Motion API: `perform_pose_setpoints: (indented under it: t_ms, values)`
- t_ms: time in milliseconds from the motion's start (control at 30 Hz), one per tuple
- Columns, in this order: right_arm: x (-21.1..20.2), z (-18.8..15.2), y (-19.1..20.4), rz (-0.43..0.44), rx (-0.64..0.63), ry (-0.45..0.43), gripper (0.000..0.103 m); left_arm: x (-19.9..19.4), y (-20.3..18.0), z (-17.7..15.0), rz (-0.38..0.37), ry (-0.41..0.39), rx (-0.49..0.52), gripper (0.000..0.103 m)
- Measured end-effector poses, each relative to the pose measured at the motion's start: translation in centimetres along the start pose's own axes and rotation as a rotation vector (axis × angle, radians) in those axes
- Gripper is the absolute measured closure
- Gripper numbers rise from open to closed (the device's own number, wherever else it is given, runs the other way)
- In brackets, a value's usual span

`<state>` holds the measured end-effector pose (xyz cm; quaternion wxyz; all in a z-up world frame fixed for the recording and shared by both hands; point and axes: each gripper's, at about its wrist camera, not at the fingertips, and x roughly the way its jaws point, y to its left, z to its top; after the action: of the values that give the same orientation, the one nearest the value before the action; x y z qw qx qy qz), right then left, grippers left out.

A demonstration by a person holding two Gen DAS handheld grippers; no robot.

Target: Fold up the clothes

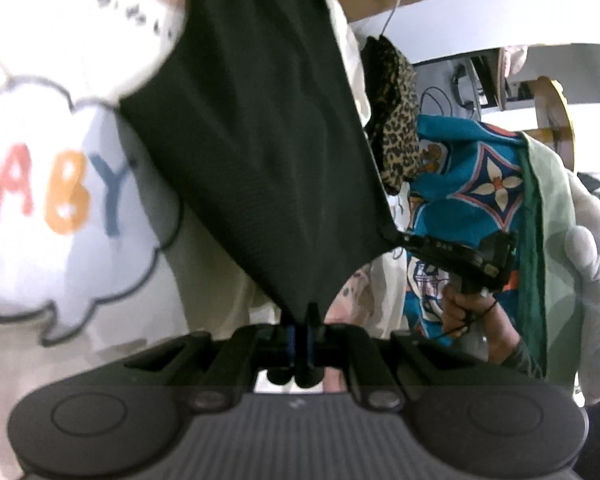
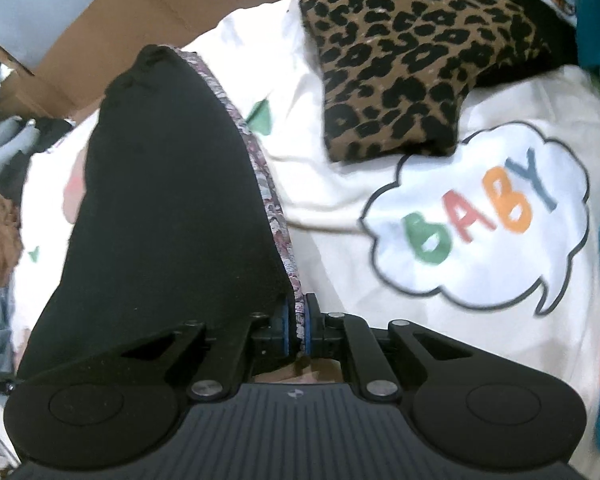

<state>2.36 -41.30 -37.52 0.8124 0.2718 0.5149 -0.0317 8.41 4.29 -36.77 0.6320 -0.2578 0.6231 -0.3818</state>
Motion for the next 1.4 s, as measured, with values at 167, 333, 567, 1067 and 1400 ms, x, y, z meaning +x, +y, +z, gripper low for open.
perform_pose_setpoints:
  t_ms: [167,333,567,1067,1400]
  values:
    - [-1.0,-0.6,1.5,0.044,0.011,0.021,0.098,-2.9,-1.0,0.4,0.023,-0.016,0.025,0.099]
    - [-1.6,-1.6,3.1,0.1,0.029,0.05,0.098,-5.6,-1.6,0.6,0.055,-0.036,0.04,0.099]
    - [-0.5,-3.8,6.2,0.163,0.011,0.118,0.098,-9.4,-1.5,0.1,0.134,-0.047,0.052,0.099]
    - [4.1,-7.2,8.9,0.104,-0.086,0.229,0.087,-9.9,3.0,-0.5,0.257,-0.023,0.027,0.099]
    - [6.7,-4.9,6.5,0.254,-0.053,0.301,0.064,-9.9,3.8,-0.5,0.271,-0.013,0.044,0.099]
